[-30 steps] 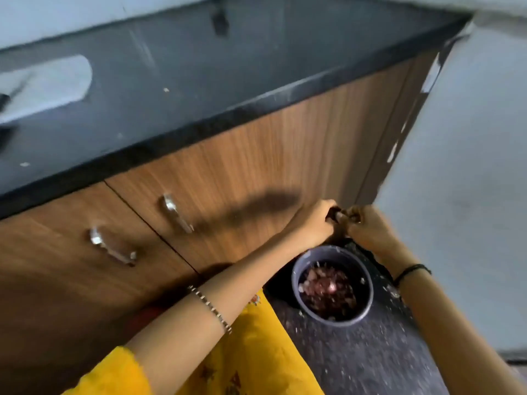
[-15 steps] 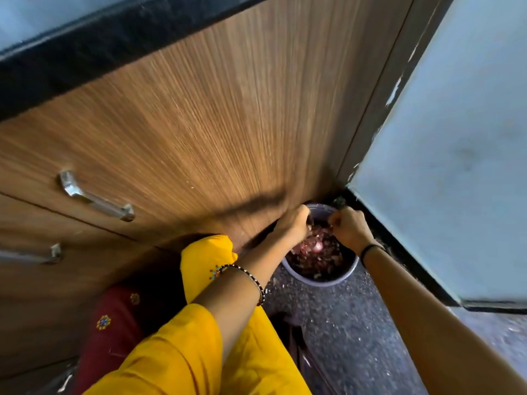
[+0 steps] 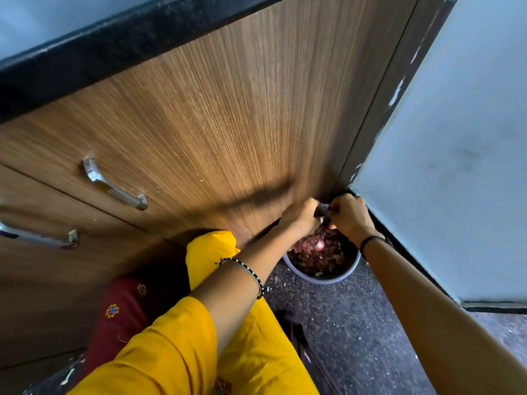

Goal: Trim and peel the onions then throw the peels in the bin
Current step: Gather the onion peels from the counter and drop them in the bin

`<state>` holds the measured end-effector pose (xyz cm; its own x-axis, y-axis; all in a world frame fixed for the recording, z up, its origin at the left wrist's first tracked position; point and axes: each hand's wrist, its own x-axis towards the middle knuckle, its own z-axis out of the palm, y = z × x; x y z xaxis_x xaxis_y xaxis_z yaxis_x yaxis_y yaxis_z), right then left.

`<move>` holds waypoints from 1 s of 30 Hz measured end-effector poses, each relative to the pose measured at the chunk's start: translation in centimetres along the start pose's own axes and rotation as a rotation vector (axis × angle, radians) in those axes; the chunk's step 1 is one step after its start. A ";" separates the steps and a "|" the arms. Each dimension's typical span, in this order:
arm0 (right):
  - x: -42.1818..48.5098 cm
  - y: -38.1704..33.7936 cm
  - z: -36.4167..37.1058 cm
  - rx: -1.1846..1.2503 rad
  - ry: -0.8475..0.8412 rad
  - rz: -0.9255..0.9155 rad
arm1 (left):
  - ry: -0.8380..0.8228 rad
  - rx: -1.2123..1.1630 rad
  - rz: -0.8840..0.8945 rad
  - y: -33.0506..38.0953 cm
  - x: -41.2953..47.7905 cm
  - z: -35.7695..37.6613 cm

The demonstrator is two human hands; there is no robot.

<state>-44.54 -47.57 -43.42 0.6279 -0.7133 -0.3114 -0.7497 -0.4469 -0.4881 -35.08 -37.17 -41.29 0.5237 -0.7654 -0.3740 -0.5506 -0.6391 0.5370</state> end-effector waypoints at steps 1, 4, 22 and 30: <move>-0.1 -0.1 -0.2 -0.015 -0.007 -0.010 | 0.001 0.018 0.008 -0.2 -0.2 -0.1; -1.0 -1.0 -1.1 -0.044 -0.005 -0.040 | 0.025 0.031 0.020 -0.6 -1.2 -0.6; -10.9 -17.0 -15.3 0.193 0.445 -0.500 | 0.549 0.102 0.378 6.8 -14.5 -20.1; -14.6 -28.2 -20.5 0.224 0.554 -0.901 | 0.922 0.211 0.331 6.2 -21.4 -31.6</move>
<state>-36.87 -35.58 -8.40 0.7050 -0.3414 0.6216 0.0318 -0.8604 -0.5086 -29.13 -22.38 -6.04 0.5735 -0.6070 0.5502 -0.8170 -0.4735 0.3292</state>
